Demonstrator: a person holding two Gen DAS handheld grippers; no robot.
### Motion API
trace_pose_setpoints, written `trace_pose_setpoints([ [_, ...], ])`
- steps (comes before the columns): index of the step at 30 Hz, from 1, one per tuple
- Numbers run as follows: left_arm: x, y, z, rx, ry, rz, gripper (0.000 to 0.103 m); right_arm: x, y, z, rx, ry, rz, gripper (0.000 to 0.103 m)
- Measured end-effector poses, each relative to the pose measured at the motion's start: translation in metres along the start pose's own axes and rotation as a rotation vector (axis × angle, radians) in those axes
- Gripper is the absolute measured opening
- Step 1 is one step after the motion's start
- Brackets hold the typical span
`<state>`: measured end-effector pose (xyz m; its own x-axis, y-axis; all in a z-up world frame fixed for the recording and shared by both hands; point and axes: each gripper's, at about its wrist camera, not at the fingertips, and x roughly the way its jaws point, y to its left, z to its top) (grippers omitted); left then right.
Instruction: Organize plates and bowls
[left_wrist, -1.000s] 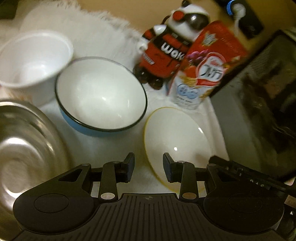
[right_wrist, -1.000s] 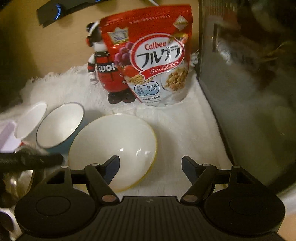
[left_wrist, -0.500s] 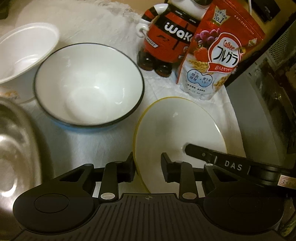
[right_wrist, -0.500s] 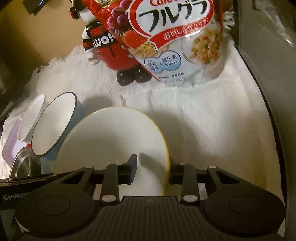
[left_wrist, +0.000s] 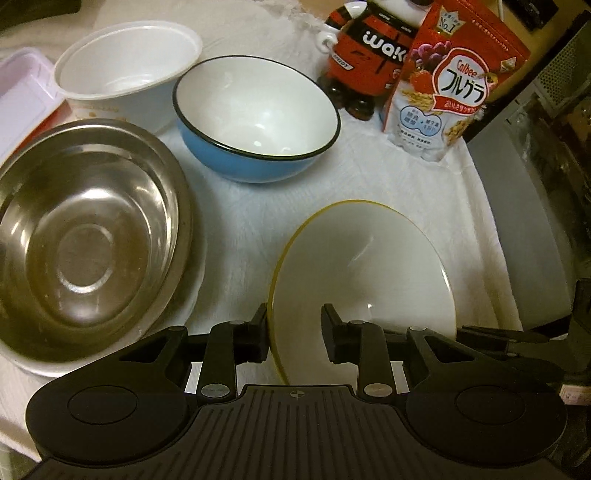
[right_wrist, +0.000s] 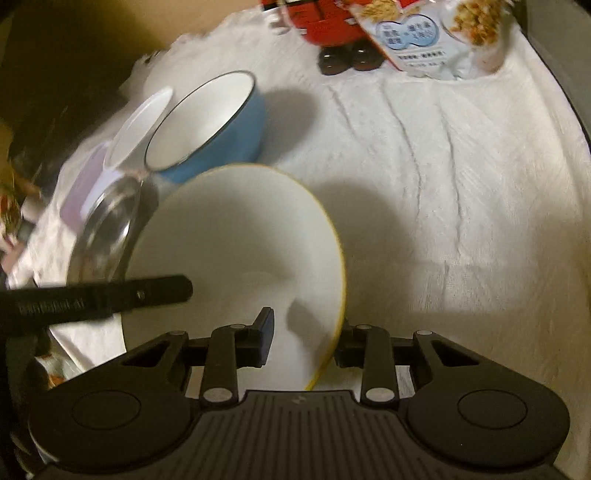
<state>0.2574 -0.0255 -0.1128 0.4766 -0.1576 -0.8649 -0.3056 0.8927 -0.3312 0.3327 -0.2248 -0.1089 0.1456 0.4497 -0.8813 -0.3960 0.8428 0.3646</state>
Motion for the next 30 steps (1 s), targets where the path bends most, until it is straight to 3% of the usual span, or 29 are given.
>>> trace_pose_setpoints([
  [9,-0.004,0.006,-0.002,-0.022,0.023,-0.019,0.032,-0.004,0.006,-0.004,-0.024,-0.009,-0.014,0.032],
  [12,-0.015,0.004,0.002,0.018,-0.014,0.003,0.032,-0.014,0.005,-0.005,-0.018,-0.038,-0.042,0.032],
  [16,-0.033,0.009,0.012,0.043,-0.067,-0.03,0.032,-0.029,0.001,-0.004,0.026,-0.094,-0.08,0.032],
  [22,-0.064,0.04,0.031,0.036,-0.135,-0.106,0.032,-0.048,0.008,0.001,0.081,-0.179,-0.194,0.032],
  [26,-0.08,0.072,0.051,-0.007,-0.194,-0.093,0.032,-0.069,0.03,0.011,0.058,-0.271,-0.256,0.033],
  [30,-0.08,0.1,0.079,-0.061,-0.212,-0.108,0.032,-0.085,0.058,0.025,0.051,-0.337,-0.282,0.042],
])
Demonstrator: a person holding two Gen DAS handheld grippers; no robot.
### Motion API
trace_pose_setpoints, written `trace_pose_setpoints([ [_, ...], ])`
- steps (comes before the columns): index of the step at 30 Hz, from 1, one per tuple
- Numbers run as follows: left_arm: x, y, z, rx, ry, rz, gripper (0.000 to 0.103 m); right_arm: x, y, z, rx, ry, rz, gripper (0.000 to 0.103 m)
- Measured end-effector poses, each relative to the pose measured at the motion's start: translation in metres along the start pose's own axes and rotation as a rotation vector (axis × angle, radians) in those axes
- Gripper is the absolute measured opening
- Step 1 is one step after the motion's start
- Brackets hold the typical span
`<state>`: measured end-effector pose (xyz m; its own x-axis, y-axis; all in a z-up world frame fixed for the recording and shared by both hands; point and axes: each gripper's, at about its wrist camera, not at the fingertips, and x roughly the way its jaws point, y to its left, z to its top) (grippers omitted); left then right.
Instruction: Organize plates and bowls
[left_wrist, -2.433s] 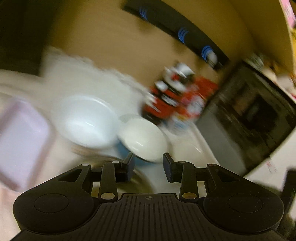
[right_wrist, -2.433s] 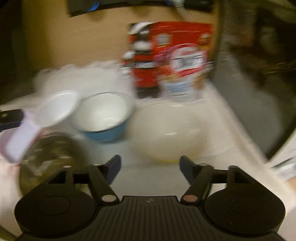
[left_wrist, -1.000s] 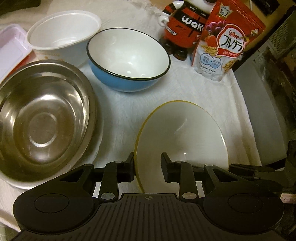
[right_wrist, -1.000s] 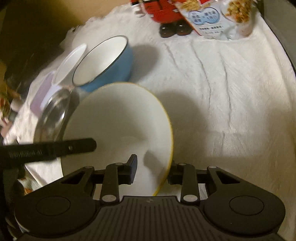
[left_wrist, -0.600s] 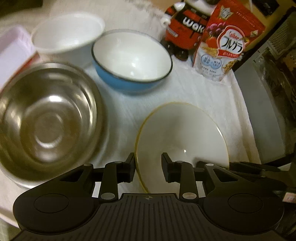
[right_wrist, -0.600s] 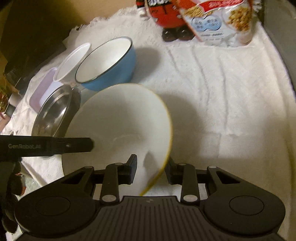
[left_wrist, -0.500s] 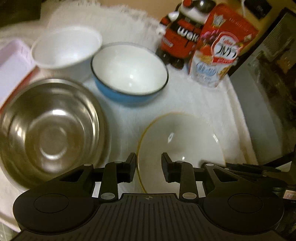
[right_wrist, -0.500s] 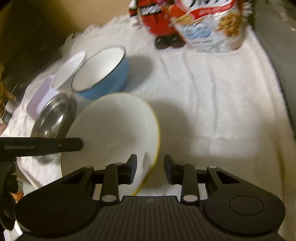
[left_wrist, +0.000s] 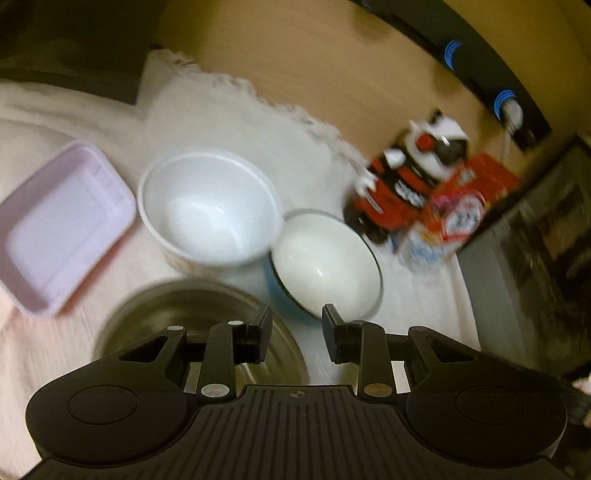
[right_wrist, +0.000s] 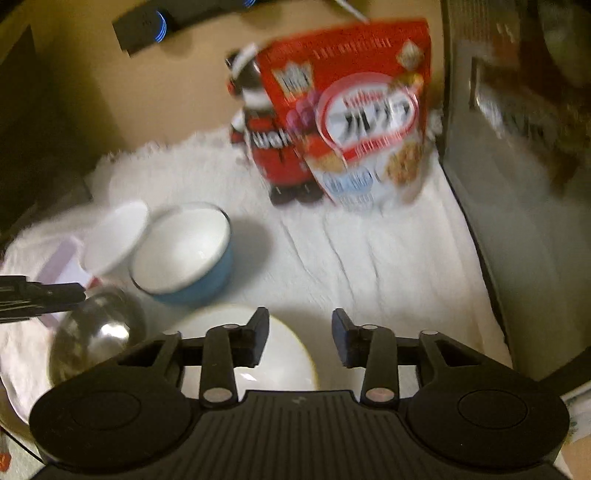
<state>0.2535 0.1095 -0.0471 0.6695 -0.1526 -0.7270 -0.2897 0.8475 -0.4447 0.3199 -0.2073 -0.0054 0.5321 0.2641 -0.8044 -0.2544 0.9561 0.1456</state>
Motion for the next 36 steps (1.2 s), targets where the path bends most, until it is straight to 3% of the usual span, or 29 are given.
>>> trace_pose_setpoints([
  [6,0.044,0.016,0.03,0.003,0.07,-0.014,0.032,0.007,0.037,0.025,0.03,0.041,0.015,0.042],
  [10,0.072,0.013,0.033,-0.013,0.144,0.047,0.032,0.031,0.047,0.038,0.095,0.106,0.042,0.042],
  [14,0.083,0.003,0.036,-0.003,0.135,0.083,0.032,0.07,0.04,0.051,0.134,0.189,0.123,0.042],
  [17,0.099,0.0,0.038,0.006,0.169,0.119,0.032,0.1,0.044,0.06,0.099,0.223,0.141,0.042],
  [26,0.127,0.003,0.045,-0.022,0.212,0.131,0.032,0.204,0.067,0.075,0.05,0.351,0.157,0.041],
  [31,0.133,-0.009,0.048,0.006,0.224,0.125,0.034,0.204,0.06,0.072,0.045,0.362,0.162,0.03],
  [36,0.152,-0.043,0.042,0.083,0.282,0.061,0.034,0.179,0.029,0.07,0.085,0.344,0.107,0.03],
])
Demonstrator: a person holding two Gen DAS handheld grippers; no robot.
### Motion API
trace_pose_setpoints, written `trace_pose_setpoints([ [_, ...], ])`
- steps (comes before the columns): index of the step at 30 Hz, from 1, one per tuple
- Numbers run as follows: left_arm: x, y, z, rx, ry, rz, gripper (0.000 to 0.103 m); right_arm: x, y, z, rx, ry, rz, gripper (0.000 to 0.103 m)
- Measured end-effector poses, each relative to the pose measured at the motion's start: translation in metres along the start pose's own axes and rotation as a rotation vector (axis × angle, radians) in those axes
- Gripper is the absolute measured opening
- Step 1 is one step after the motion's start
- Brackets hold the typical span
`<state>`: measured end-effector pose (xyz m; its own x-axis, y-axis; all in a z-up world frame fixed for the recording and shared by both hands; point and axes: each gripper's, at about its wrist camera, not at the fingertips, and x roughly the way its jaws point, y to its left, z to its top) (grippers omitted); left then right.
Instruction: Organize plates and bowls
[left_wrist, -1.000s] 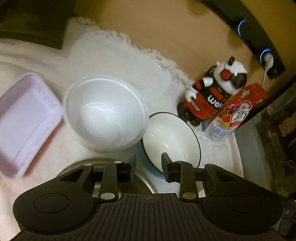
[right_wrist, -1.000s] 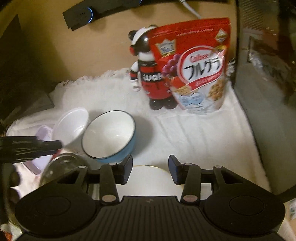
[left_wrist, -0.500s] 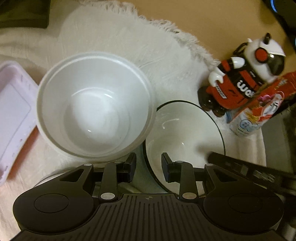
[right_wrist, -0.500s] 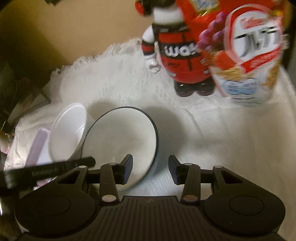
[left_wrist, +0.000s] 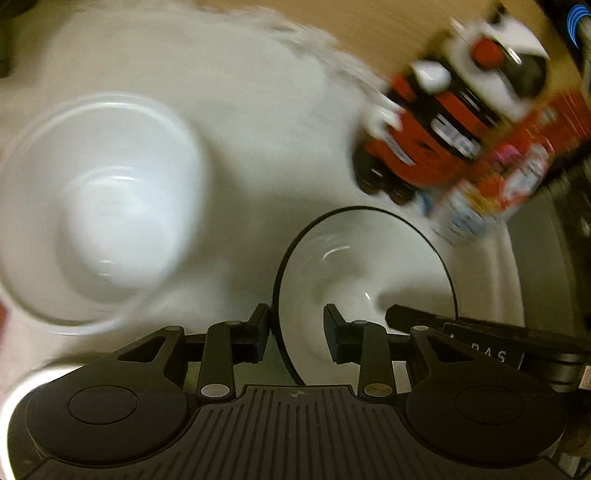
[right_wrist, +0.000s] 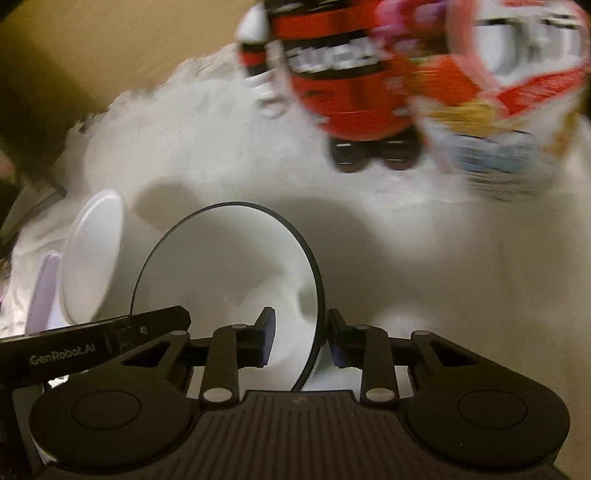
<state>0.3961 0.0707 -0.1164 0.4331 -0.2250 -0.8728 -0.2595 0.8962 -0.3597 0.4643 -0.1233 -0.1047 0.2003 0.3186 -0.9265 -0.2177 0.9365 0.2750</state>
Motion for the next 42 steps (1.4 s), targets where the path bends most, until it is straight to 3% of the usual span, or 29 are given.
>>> trace_pose_setpoints([
  [5,0.003,-0.026,-0.003,0.081,-0.007,-0.014,0.028,-0.017,-0.034,-0.01,0.065,-0.022,-0.038,0.03],
  [8,0.005,-0.032,-0.002,0.11,0.005,0.023,0.028,-0.02,-0.047,-0.013,0.095,-0.044,-0.011,0.029],
  [11,0.011,-0.034,-0.001,0.124,0.019,0.058,0.019,-0.022,-0.049,-0.012,0.099,-0.067,0.011,0.029],
  [16,0.02,-0.038,0.004,0.148,0.052,0.078,0.019,-0.015,-0.053,-0.01,0.119,-0.055,0.037,0.029],
  [23,0.028,-0.052,0.001,0.21,0.065,0.141,0.027,-0.004,-0.054,-0.011,0.124,-0.008,0.056,0.03],
  [31,0.045,-0.05,0.004,0.21,0.099,0.148,0.026,0.009,-0.055,-0.013,0.121,0.035,0.079,0.03],
  [35,0.047,-0.051,0.005,0.213,0.11,0.118,0.04,0.009,-0.057,-0.012,0.109,0.039,0.094,0.031],
  [42,0.057,-0.045,0.009,0.178,0.13,0.071,0.04,0.011,-0.054,-0.008,0.118,0.049,0.094,0.036],
])
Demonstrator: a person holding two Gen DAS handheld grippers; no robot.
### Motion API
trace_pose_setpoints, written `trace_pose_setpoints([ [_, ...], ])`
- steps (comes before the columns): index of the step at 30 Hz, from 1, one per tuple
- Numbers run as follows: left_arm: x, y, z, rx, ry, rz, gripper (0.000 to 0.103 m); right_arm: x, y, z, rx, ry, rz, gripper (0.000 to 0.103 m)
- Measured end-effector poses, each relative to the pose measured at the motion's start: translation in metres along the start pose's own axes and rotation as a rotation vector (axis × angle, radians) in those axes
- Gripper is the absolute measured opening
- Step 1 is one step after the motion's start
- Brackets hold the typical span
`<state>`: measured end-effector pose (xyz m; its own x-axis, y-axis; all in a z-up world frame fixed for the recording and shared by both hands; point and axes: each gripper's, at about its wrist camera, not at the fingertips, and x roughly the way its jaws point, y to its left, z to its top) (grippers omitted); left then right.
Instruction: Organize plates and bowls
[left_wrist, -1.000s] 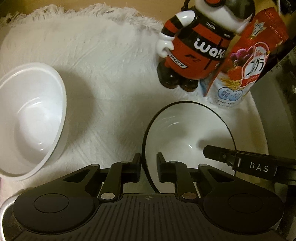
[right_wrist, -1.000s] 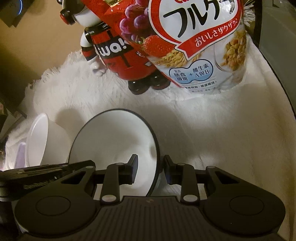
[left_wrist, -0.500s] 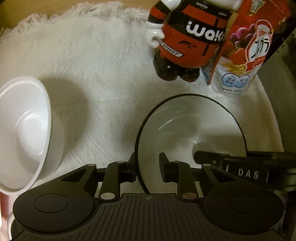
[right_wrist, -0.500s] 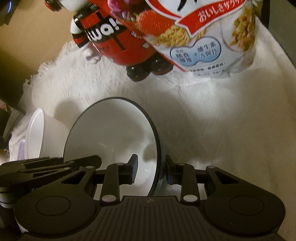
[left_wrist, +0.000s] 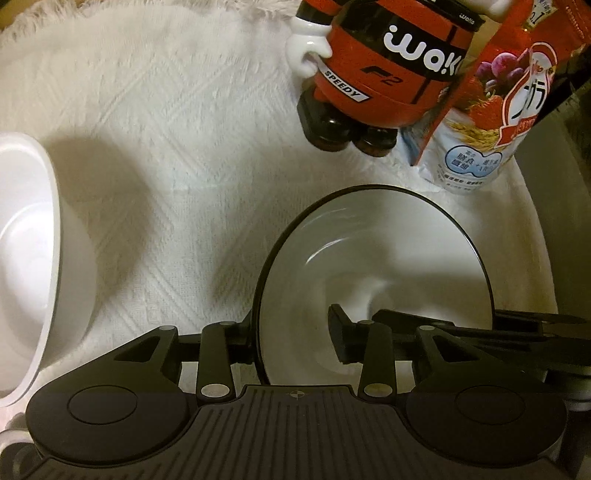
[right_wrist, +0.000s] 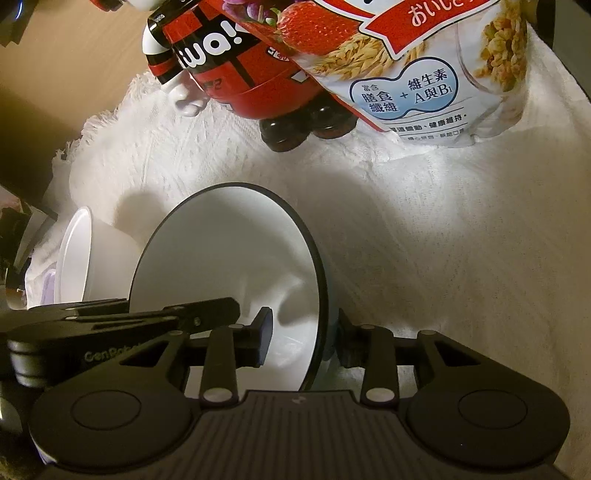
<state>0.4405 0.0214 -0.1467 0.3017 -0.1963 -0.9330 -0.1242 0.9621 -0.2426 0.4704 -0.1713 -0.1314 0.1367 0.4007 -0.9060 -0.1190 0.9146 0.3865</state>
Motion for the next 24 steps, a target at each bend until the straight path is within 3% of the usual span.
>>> trace_pose_setpoints([
  [7,-0.024,0.004,0.002,-0.019,-0.022,-0.03,0.04,-0.012,0.013,0.002,-0.023,-0.018,-0.018,0.036],
  [14,-0.084,-0.014,-0.005,0.035,-0.094,-0.018,0.041,-0.055,0.028,-0.002,-0.015,-0.064,0.013,0.036],
  [19,-0.117,-0.03,-0.03,0.089,-0.089,-0.026,0.041,-0.098,0.038,-0.024,-0.047,-0.082,0.042,0.036],
  [24,-0.121,-0.04,-0.071,0.136,-0.088,-0.03,0.041,-0.119,0.036,-0.057,-0.047,-0.035,0.042,0.036],
])
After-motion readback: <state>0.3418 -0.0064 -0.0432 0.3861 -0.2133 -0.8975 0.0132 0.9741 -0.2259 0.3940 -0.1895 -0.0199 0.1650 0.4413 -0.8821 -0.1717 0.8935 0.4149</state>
